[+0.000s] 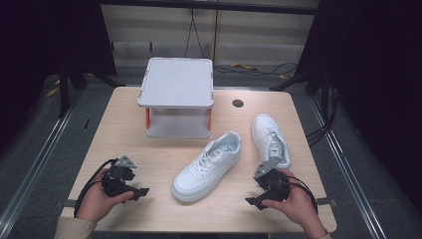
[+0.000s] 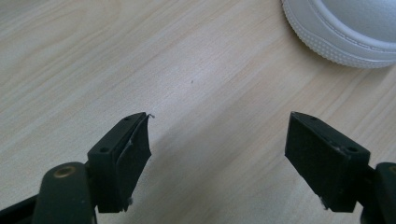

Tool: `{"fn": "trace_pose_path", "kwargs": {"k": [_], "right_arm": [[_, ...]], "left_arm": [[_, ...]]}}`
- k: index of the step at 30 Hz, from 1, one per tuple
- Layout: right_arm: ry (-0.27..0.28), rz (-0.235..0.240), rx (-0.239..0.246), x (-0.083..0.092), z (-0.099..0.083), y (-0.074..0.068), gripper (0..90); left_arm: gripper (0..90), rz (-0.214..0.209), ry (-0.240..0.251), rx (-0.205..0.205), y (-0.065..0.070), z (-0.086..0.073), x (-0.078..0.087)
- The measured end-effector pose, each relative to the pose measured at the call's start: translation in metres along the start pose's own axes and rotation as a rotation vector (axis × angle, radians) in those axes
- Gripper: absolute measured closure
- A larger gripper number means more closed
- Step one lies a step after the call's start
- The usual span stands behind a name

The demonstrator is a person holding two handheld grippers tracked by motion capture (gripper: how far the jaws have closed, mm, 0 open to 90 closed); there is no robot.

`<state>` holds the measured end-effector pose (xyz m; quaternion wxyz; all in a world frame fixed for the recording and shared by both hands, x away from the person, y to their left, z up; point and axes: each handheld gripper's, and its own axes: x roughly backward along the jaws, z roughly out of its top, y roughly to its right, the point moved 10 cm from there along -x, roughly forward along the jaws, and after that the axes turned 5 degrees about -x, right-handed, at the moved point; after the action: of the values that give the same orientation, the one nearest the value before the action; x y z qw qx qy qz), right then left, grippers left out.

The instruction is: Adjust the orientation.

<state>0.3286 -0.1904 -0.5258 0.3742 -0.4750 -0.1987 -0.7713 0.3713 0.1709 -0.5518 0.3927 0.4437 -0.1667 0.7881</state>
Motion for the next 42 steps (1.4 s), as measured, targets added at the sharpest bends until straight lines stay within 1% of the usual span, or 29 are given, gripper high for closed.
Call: {"fn": "trace_pose_path", "kwargs": {"k": [4,7,10,15,17,20,22,23,24,25,26,27,28,29,30,31,34,35,37,38,39,40,41,42], "right_arm": [[-0.003,0.001,0.003,-0.001,0.000,-0.001,23.0],[-0.005,0.004,0.009,-0.004,0.000,-0.001,23.0],[-0.010,0.008,0.017,-0.006,0.000,-0.002,23.0],[-0.009,0.009,0.021,-0.009,0.001,-0.004,23.0],[-0.016,0.013,0.029,-0.009,0.001,-0.006,23.0],[-0.015,0.009,0.040,-0.011,0.004,-0.007,23.0],[-0.014,0.009,0.056,-0.010,0.007,-0.009,23.0],[-0.012,0.012,0.066,-0.009,0.010,-0.011,22.9],[0.003,0.013,0.075,-0.008,0.017,-0.012,22.6],[0.003,0.013,0.075,-0.008,0.017,-0.012,22.6],[0.012,-0.001,0.097,-0.007,0.025,-0.010,22.2],[0.012,-0.001,0.097,-0.007,0.025,-0.010,22.2],[0.010,0.003,0.124,-0.008,0.033,-0.009,21.7],[0.010,0.003,0.124,-0.008,0.033,-0.009,21.7],[0.005,0.013,0.133,-0.006,0.042,-0.008,21.7],[0.005,0.013,0.133,-0.006,0.042,-0.008,21.7],[-0.010,-0.019,0.166,-0.003,0.054,0.002,21.7],[-0.009,-0.009,0.168,-0.002,0.058,0.003,21.7],[-0.007,0.032,0.154,-0.001,0.065,0.006,21.7],[-0.015,0.020,0.154,0.000,0.069,0.014,21.7],[-0.015,0.020,0.154,0.000,0.069,0.014,21.7],[-0.019,0.010,0.150,0.001,0.071,0.017,21.7],[-0.018,0.017,0.156,0.002,0.075,0.020,21.7],[-0.013,0.031,0.153,0.004,0.078,0.020,21.7]], "left_arm": [[21.8,-0.008,-0.005,-0.002,0.001,-0.001,-0.001],[21.8,-0.006,-0.015,-0.006,0.002,-0.001,-0.001],[21.7,-0.017,-0.015,-0.005,0.004,-0.002,-0.002],[21.6,-0.018,-0.022,-0.005,0.005,-0.002,-0.003],[21.7,-0.020,-0.016,-0.005,0.005,0.000,-0.004],[21.7,-0.027,-0.020,-0.006,0.006,-0.001,-0.004],[21.7,-0.029,-0.018,-0.002,0.006,-0.001,-0.005],[21.6,-0.027,-0.015,0.001,0.006,-0.001,-0.005],[21.6,-0.028,-0.020,0.005,0.006,-0.002,-0.005],[21.6,-0.028,-0.020,0.005,0.006,-0.002,-0.005],[21.4,-0.032,-0.018,0.008,0.007,-0.002,-0.005],[21.4,-0.032,-0.018,0.008,0.007,-0.002,-0.005],[21.3,-0.041,-0.018,0.005,0.008,-0.002,-0.005],[21.3,-0.041,-0.018,0.005,0.008,-0.002,-0.005],[21.3,-0.040,-0.016,0.007,0.008,-0.001,-0.006],[21.3,-0.042,-0.016,0.008,0.008,-0.001,-0.006],[21.3,-0.049,-0.016,0.007,0.008,-0.001,-0.006],[21.3,-0.046,-0.019,0.002,0.008,-0.002,-0.007],[21.3,-0.044,-0.021,0.001,0.008,-0.002,-0.007],[21.3,-0.045,-0.020,0.006,0.008,-0.003,-0.006],[21.2,-0.045,-0.020,0.006,0.008,-0.003,-0.006],[21.2,-0.048,-0.021,0.007,0.008,-0.003,-0.006],[21.2,-0.048,-0.020,0.008,0.008,-0.003,-0.007],[21.2,-0.049,-0.022,0.007,0.009,-0.003,-0.007]]}}
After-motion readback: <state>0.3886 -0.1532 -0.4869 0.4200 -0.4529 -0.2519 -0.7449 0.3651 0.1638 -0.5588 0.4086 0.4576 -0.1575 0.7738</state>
